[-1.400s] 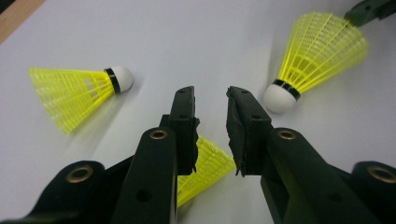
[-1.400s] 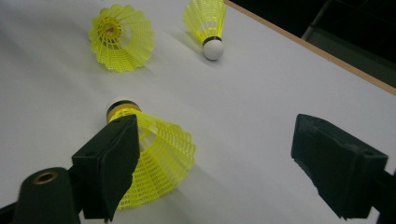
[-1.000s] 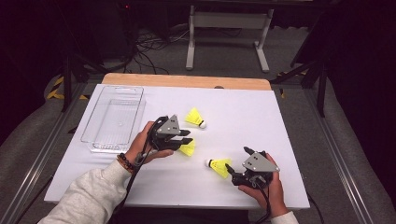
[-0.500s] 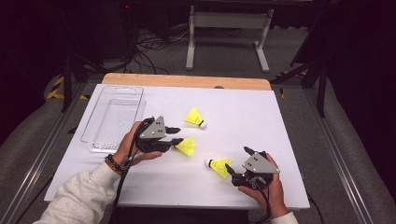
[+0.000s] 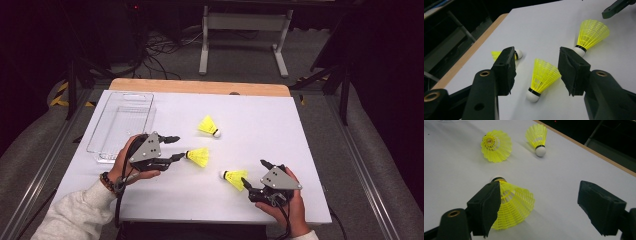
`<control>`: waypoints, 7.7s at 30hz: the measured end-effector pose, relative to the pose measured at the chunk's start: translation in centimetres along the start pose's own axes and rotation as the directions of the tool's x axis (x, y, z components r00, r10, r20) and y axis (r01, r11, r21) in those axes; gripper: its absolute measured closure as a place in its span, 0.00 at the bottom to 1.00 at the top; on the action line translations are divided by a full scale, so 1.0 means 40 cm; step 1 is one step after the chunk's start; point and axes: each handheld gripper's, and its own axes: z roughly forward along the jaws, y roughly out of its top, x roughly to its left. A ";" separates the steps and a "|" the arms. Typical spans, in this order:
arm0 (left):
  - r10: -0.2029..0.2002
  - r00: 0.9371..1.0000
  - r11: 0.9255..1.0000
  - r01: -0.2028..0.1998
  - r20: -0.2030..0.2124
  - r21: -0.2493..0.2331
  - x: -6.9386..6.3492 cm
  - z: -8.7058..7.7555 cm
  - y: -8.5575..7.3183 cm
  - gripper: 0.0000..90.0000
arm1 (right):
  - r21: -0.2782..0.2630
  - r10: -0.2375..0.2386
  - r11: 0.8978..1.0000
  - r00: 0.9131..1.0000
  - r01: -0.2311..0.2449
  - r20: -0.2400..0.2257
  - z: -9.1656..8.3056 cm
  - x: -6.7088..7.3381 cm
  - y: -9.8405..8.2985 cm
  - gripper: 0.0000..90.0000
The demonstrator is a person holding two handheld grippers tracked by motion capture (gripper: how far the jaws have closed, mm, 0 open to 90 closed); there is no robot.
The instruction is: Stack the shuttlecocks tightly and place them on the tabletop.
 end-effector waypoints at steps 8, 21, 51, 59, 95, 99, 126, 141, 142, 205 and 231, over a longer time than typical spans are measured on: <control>0.012 0.999 1.000 -0.013 -0.039 -0.018 -0.019 -0.037 -0.029 0.41 | 0.004 -0.001 1.000 0.999 0.001 -0.040 -0.006 0.008 0.000 0.27; 0.010 0.998 0.999 -0.013 -0.067 -0.046 -0.046 -0.097 -0.083 0.24 | 0.041 0.024 0.999 0.992 -0.019 -0.124 -0.003 0.024 -0.002 0.32; -0.120 0.990 0.992 0.116 -0.068 -0.055 -0.090 -0.225 -0.228 0.14 | 0.229 0.068 0.973 0.976 -0.019 -0.206 0.069 0.049 -0.031 0.53; -0.156 0.983 0.987 0.151 -0.095 -0.060 -0.082 -0.257 -0.254 0.14 | 0.225 0.068 0.974 0.976 -0.020 -0.208 0.077 0.049 -0.027 0.64; -0.205 0.973 0.978 0.201 -0.107 -0.048 -0.081 -0.272 -0.275 0.13 | 0.168 -0.015 0.985 0.978 0.050 -0.206 0.087 0.041 -0.002 0.99; -0.207 0.972 0.978 0.202 -0.107 -0.050 -0.081 -0.271 -0.276 0.13 | 0.152 -0.018 0.987 0.978 0.050 -0.208 0.088 0.037 0.002 0.99; -0.207 0.972 0.978 0.203 -0.109 -0.046 -0.077 -0.270 -0.278 0.13 | 0.078 -0.092 0.989 0.946 0.122 -0.312 0.189 0.055 0.075 0.99; -0.207 0.973 0.978 0.203 -0.104 -0.044 -0.077 -0.270 -0.279 0.13 | 0.082 -0.118 0.984 0.928 0.156 -0.353 0.265 0.066 0.096 0.99; -0.206 0.973 0.978 0.203 -0.104 -0.043 -0.077 -0.270 -0.279 0.13 | 0.081 -0.122 0.984 0.927 0.160 -0.355 0.268 0.067 0.097 0.99; -0.194 0.976 0.981 0.191 -0.097 -0.039 -0.078 -0.273 -0.276 0.14 | 0.019 -0.102 0.993 0.931 0.116 -0.350 0.244 0.030 0.125 0.69; -0.198 0.975 0.980 0.194 -0.104 -0.042 -0.077 -0.272 -0.277 0.14 | -0.043 -0.061 0.998 0.957 0.051 -0.284 0.218 -0.025 0.180 0.56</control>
